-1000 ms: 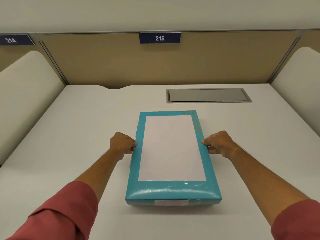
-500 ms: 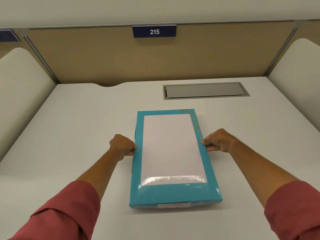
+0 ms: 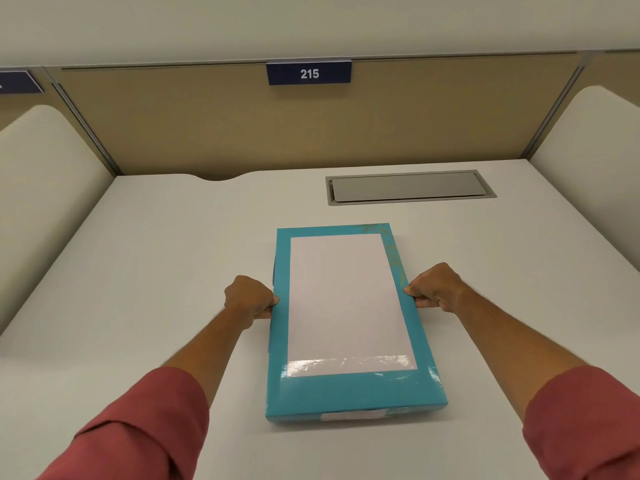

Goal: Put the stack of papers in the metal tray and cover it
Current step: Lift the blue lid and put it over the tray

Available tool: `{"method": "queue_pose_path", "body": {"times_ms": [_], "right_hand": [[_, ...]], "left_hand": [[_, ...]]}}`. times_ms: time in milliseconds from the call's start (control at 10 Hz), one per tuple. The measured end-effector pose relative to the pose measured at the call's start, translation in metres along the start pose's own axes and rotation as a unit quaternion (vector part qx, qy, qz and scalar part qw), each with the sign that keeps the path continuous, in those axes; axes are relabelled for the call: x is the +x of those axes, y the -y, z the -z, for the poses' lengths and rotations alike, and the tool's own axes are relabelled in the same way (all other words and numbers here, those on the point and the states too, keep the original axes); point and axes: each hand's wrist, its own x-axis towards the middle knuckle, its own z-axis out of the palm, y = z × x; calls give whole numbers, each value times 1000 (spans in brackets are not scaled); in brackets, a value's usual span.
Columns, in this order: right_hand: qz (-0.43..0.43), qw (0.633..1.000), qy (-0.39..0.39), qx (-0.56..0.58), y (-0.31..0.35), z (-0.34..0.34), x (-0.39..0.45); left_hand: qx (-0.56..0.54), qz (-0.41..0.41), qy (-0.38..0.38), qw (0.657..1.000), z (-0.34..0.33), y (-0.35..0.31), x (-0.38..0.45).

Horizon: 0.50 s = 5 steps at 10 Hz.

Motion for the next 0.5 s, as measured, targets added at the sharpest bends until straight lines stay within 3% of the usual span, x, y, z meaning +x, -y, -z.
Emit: {"method": "queue_pose_path", "body": {"times_ms": [300, 400, 500], "right_hand": [[102, 986, -90, -92, -5, -6, -22], [179, 964, -140, -139, -2, -12, -43], [247, 940, -173, -159, 3, -22, -59]], "left_hand": [[119, -101, -1, 988, 8, -3, -17], [226, -193, -45, 954, 9, -4, -30], [265, -253, -76, 927, 8, -12, -38]]}}
